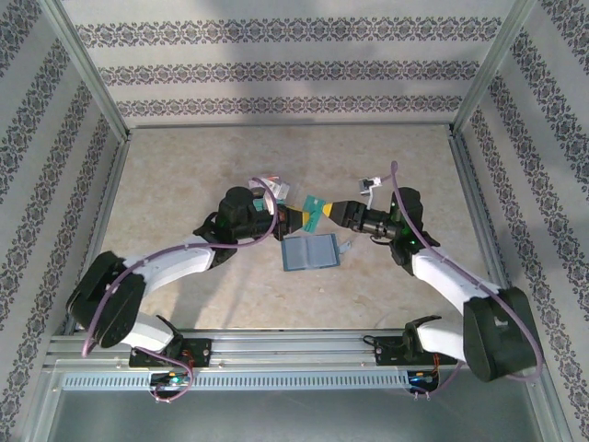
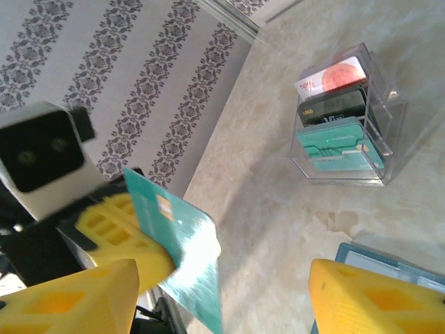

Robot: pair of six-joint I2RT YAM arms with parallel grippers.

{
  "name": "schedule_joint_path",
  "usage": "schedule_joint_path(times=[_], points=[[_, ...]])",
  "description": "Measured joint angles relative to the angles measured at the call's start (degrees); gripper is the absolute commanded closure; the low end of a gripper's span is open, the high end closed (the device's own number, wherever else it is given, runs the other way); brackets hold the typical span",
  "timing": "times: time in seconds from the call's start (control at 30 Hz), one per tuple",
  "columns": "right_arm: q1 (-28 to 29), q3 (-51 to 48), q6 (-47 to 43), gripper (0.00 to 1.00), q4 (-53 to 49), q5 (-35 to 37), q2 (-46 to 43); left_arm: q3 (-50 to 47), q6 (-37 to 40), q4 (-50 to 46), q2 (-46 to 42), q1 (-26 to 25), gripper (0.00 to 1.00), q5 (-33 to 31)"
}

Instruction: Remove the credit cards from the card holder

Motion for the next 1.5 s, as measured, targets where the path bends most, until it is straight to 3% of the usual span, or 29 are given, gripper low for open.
schedule_joint_path(times=[0.33,0.53,0.8,0.93,1.1,1.27,1.43,1.5], points=[[0.72,1.62,-15.13,0.38,-18.32,-0.22,-13.14,12.57,32.83,-36.39,-3.87,0.0,1.0,5.64],[6.93,5.55,-24.7,0.38,-28.44,0.57,-15.45,15.41,42.42,-47.58,-4.02,0.0,1.0,10.67],[15.17,9.86,-34.4,0.41,-38.1,4.17,-14.67,18.23,48.02,-54.73,-3.76,0.0,1.0,15.45],[15.21,10.4,-36.7,0.55,-39.67,4.52,-12.85,18.23,49.55,-56.48,-3.54,0.0,1.0,17.27],[17.14,10.84,-38.36,0.63,-40.76,3.93,-11.32,19.12,50.75,-58.69,-2.08,0.0,1.0,18.05],[18.56,11.78,-40.02,0.77,-41.18,2.19,-10.25,19.87,51.25,-60.19,-0.63,0.0,1.0,18.67],[18.53,11.93,-41.13,0.99,-41.55,1.73,-9.05,21.24,51.91,-62.29,0.76,0.0,1.0,19.3],[18.53,11.96,-41.53,1.0,-41.92,1.75,-9.03,21.81,52.09,-63.06,1.44,0.0,1.0,19.5]])
